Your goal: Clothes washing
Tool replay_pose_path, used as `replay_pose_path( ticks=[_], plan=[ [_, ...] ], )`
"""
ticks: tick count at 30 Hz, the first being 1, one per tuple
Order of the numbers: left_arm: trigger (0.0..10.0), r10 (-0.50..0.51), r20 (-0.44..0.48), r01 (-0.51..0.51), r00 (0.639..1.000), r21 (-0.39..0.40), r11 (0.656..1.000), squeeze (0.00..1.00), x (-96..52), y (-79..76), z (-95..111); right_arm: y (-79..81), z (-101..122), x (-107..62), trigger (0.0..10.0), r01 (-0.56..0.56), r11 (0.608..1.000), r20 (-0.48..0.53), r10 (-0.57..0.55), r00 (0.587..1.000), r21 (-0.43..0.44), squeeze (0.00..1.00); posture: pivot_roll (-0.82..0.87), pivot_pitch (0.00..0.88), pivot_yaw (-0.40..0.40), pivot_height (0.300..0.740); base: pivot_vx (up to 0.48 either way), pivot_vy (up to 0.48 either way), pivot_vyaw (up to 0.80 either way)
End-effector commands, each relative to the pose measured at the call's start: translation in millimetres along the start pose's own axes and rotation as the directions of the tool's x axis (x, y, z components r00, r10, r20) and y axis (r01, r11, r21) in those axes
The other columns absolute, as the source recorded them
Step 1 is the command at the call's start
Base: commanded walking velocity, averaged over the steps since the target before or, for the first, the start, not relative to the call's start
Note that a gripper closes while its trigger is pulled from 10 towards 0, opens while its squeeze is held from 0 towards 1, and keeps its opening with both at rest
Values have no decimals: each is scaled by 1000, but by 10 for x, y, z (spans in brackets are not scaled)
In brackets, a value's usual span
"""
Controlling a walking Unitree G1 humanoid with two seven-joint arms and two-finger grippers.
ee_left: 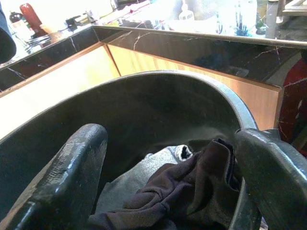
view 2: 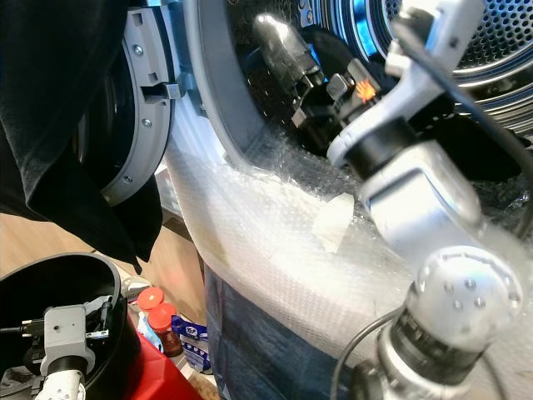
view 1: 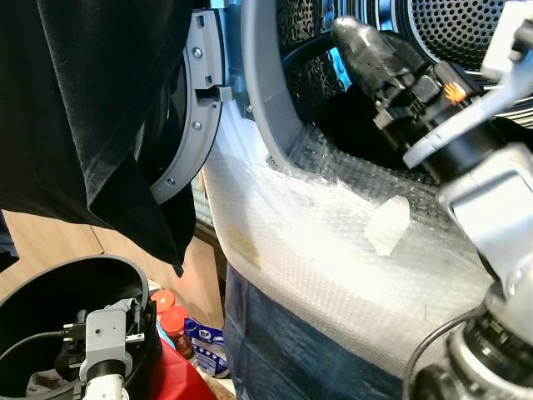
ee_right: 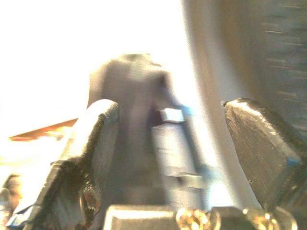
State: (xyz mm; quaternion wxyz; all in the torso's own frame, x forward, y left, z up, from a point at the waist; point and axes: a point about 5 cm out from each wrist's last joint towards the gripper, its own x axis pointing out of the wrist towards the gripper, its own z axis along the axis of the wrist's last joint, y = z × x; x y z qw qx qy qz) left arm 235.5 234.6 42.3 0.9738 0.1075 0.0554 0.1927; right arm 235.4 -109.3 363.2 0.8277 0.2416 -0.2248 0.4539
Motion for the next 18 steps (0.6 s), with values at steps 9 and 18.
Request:
replay_pose_path(
  ticks=[9,18],
  plan=[
    [10000,-23,-42,23,999,14,1000,0,-25,-40,-83,235,-318,-423,10000,-362,880,43,367,929,309,0,-38,0,-9,740,0,0,0],
    [10000,14,-10,-14,1000,14,1000,0,46,23,-10,424,-945,-812,10000,-390,720,-87,527,845,575,0,-31,0,0,740,0,0,0]
  ],
)
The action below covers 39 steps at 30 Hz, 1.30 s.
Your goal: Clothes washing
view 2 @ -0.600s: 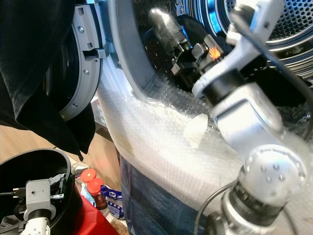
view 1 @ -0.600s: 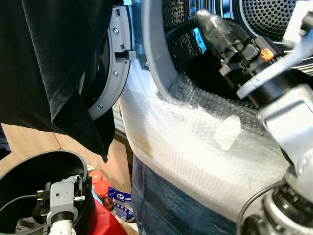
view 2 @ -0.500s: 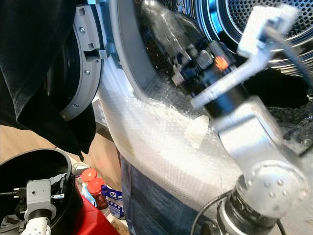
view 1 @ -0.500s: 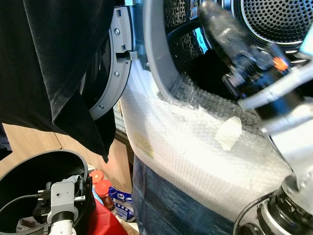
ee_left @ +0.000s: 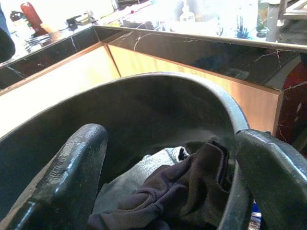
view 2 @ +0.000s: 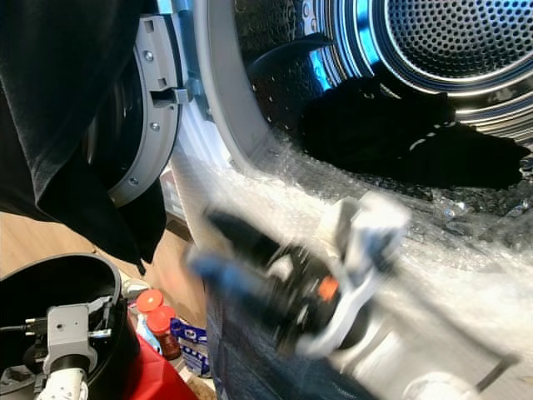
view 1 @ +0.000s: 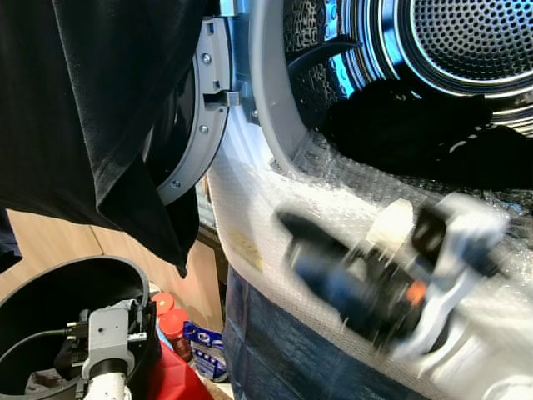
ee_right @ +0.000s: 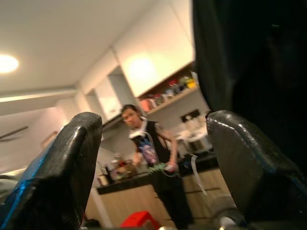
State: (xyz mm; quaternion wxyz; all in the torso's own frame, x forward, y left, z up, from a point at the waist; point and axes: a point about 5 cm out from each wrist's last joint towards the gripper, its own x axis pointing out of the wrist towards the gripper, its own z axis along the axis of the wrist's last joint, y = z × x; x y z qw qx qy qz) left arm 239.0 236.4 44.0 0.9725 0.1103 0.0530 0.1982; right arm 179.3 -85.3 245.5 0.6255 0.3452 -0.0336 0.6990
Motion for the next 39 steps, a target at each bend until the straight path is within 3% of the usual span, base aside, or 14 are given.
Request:
replay_pose_path(
  ticks=[1,8,10,12,13,20,24,28,31,33,34,35,36,39],
  plan=[
    [10000,-2,-15,2,1000,13,1000,0,10,16,-33,38,-80,6,10000,-40,999,-50,42,998,25,0,-34,0,2,740,0,0,0],
    [10000,7,-7,-7,1000,8,1000,0,24,9,-9,-292,-636,-361,10000,150,986,-258,-129,958,66,0,-22,0,-3,740,0,0,0],
    [10000,8,-6,-8,1000,6,1000,0,29,3,-2,-536,-868,-602,10000,310,949,-318,-275,907,62,0,-16,0,-3,740,0,0,0],
    [10000,15,-6,-15,1000,3,1000,0,19,-9,-2,-795,-1095,-981,10000,503,856,-330,-445,833,117,0,-1,0,-8,740,0,0,0],
    [10000,15,-6,-15,1000,3,1000,0,19,-9,-2,-795,-1095,-981,10000,503,856,-330,-445,833,117,0,-1,0,-8,740,0,0,0],
    [10000,34,-10,-34,999,8,999,0,18,17,-14,-1061,-1495,-1611,10000,760,647,-435,-668,604,62,0,-4,0,0,740,0,0,0],
    [10000,38,-8,-37,999,8,999,0,26,26,-5,-1077,-1586,-1709,10000,787,613,-435,-690,579,76,0,-2,0,-3,740,0,0,0],
    [10000,42,-9,-42,999,6,999,0,25,19,-6,-1118,-1829,-1971,10000,900,431,-449,-792,414,68,0,4,0,-3,740,0,0,0],
    [10000,43,-9,-43,999,5,999,0,22,16,-7,-1097,-1898,-2039,10000,919,390,-464,-803,373,62,0,6,0,-4,740,0,0,0],
    [10000,46,-12,-46,999,6,999,0,18,21,-16,-1062,-2033,-2251,10000,979,202,-501,-850,163,-24,0,3,0,-5,740,0,0,0],
    [10000,46,-12,-46,999,6,999,0,18,21,-16,-1062,-2033,-2251,10000,979,202,-501,-850,163,-24,0,3,0,-5,740,0,0,0],
    [10000,51,-13,-51,999,7,999,0,15,24,-18,-1027,-2074,-2348,10000,995,100,-500,-863,73,-27,0,11,0,-7,740,0,0,0],
    [10000,58,-12,-58,998,6,998,0,15,35,-16,-1001,-2104,-2384,10000,998,65,-502,-864,45,-23,0,11,0,-7,740,0,0,0],
    [10000,70,-11,-69,998,5,998,0,20,59,-10,-958,-2171,-2415,10000,999,37,-523,-852,13,-34,0,22,0,-11,740,0,0,0]
  ],
)
